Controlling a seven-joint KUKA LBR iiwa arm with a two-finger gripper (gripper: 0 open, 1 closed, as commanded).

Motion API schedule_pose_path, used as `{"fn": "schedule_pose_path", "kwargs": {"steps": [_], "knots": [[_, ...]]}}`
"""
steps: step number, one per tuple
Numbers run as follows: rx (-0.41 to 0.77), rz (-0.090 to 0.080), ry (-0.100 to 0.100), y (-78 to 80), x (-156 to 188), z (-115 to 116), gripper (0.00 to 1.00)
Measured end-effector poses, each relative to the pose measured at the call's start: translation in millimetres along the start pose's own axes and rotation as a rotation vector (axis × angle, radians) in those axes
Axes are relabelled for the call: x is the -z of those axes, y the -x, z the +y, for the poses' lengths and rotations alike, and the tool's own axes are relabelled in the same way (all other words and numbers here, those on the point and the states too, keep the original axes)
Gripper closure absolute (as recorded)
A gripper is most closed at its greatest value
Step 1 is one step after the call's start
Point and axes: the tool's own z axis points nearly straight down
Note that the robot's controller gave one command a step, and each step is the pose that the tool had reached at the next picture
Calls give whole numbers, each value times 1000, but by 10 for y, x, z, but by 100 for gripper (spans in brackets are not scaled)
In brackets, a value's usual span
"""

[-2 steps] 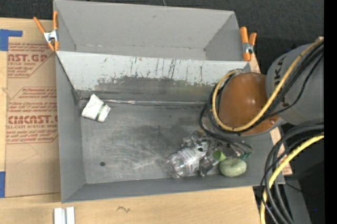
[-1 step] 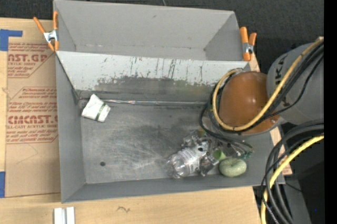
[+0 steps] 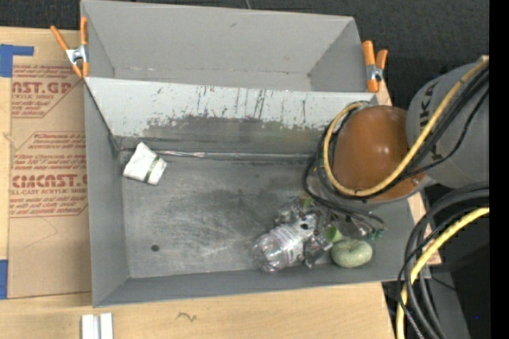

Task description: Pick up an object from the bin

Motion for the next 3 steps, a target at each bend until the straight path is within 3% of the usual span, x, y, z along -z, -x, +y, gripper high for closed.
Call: {"fn": "schedule_pose_path", "kwargs": {"steps": [3], "knots": [[0,5,3,-5,294,10,100]]}}
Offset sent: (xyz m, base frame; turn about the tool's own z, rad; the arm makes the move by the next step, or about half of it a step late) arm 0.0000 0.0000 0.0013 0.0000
